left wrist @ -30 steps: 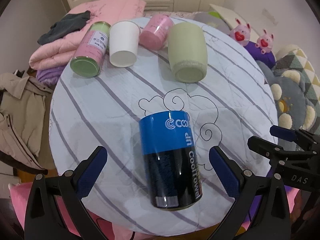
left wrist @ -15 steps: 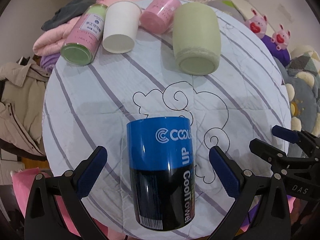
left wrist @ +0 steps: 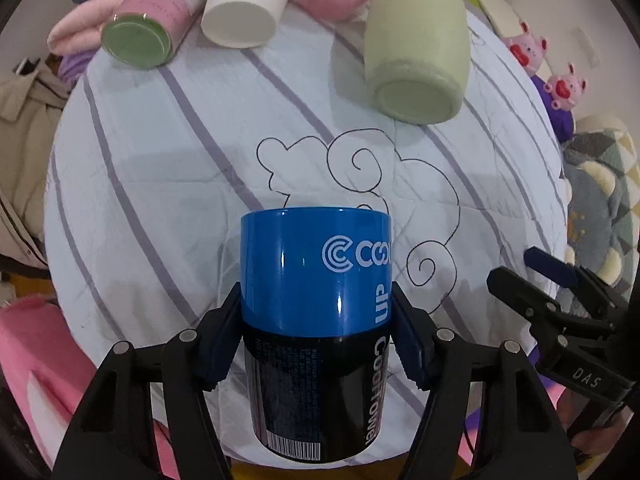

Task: Flip cup upright
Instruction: 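Close the left tool on the can while the right tool releases it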

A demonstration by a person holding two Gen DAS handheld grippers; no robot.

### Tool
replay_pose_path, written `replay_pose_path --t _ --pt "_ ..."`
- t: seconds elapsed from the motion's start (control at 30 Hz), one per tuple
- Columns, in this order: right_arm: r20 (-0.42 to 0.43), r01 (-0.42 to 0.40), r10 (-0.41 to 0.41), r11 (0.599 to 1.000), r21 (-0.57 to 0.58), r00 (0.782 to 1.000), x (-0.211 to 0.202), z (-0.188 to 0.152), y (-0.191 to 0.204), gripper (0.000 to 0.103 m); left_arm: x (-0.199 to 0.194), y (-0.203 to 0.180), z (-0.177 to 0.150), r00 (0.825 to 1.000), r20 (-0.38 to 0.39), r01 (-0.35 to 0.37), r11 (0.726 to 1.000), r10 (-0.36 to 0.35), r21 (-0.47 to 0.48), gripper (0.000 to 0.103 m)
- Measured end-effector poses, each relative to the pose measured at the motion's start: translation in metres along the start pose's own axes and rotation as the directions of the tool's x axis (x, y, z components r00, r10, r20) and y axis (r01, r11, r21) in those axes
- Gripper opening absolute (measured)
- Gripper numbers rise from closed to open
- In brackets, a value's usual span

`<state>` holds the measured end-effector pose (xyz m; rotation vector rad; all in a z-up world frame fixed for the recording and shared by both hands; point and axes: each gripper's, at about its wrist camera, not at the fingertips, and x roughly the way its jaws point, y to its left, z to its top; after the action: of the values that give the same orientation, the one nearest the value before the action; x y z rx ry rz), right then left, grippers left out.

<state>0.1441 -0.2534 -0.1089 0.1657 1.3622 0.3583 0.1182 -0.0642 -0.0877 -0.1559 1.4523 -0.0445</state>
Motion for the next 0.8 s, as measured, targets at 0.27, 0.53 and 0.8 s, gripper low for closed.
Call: replay_pose_path --t 0.27,0.53,0.8 --pt "-0.003 -0.007 0.007 1.0 -0.002 1.0 0.001 -0.002 0.001 0.081 -0.005 0.006 -0.002 0.999 0.008 0.031 0.999 -0.031 -0.032 0.068" --pt "-0.004 -0.017 0.017 1.0 0.012 1.0 -0.002 -0.004 -0.004 0.081 -0.021 0.005 0.001 0.997 0.07 0.017 1.0 -0.017 0.005 0.068" --pt "0.004 -0.011 0.011 1.0 0.026 1.0 -0.008 -0.005 -0.01 0.081 -0.05 -0.004 0.013 0.982 0.19 0.015 0.999 -0.024 0.05 0.068"
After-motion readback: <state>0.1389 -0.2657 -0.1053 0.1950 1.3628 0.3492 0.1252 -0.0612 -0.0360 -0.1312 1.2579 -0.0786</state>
